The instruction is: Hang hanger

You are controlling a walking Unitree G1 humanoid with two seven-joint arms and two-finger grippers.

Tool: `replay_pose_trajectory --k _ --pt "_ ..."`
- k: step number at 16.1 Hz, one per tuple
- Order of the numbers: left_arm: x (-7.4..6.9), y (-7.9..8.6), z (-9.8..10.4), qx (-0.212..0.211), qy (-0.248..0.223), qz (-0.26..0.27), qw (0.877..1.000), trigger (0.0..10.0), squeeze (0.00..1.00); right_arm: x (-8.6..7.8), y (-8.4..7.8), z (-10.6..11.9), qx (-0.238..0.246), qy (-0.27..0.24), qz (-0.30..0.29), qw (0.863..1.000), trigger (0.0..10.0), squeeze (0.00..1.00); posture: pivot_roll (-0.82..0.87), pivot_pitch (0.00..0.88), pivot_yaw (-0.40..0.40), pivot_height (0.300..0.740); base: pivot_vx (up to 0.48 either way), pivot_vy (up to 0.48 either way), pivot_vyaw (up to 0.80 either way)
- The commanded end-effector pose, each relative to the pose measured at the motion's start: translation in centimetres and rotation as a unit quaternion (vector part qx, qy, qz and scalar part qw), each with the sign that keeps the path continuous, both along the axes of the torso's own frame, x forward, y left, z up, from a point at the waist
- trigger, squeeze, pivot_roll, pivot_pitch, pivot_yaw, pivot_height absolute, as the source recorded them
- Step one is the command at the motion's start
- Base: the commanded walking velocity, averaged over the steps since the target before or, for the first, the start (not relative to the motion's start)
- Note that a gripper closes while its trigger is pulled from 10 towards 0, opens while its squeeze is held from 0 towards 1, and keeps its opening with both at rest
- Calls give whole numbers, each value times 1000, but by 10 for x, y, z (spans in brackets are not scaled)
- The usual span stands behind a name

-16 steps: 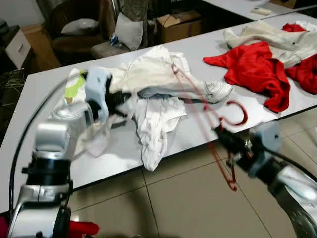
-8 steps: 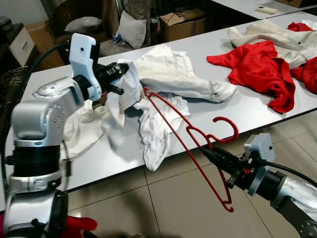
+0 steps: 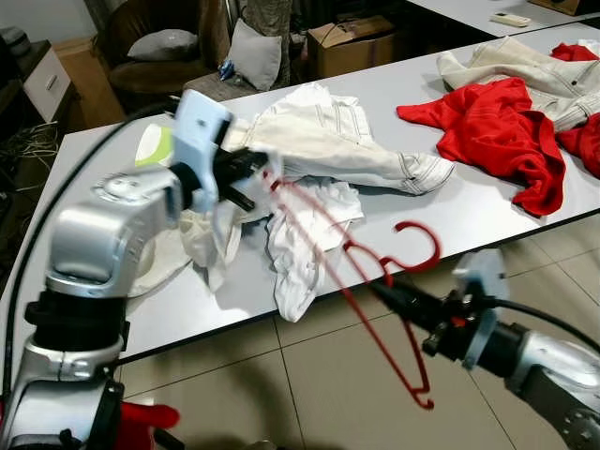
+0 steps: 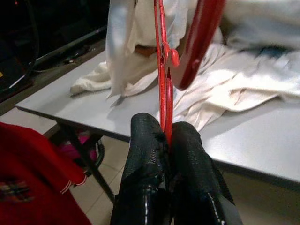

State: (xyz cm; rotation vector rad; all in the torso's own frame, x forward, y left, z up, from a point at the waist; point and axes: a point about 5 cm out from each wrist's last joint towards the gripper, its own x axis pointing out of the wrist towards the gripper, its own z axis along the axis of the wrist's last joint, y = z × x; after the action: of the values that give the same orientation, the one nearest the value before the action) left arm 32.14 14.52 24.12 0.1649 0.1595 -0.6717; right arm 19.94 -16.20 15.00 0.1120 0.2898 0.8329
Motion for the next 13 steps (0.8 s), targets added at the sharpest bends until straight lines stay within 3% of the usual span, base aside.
replay_pose_trajectory --k 1,5,7,9,10,11,13 --pt "-7 -5 6 4 -14 -27 1000 0 0 4 0 -1 2 7 -6 1000 10000 0 -133 0 124 740 0 0 0" --pt "-23 -17 -4 38 -4 -102 994 157 0 26 1 -5 24 29 -70 997 10000 0 -139 0 129 740 0 0 0" --pt "-25 -22 -12 41 3 -113 993 1961 0 38 11 -3 49 22 -72 996 10000 0 -136 0 126 740 0 0 0" --pt "-14 -12 -30 57 11 -47 997 10000 0 40 16 0 50 19 -60 997 10000 0 -134 0 124 740 0 0 0" --pt "-8 -3 -41 74 6 -4 997 10000 604 40 18 0 52 19 -57 997 10000 0 -132 0 121 740 0 0 0" --pt "-6 3 -49 90 2 22 996 10000 1000 41 18 1 53 19 -57 997 10000 0 -132 0 121 740 0 0 0" --pt "-10 2 -56 77 4 21 997 10000 1000 42 20 2 58 16 -57 997 10000 0 -134 0 121 740 0 0 0"
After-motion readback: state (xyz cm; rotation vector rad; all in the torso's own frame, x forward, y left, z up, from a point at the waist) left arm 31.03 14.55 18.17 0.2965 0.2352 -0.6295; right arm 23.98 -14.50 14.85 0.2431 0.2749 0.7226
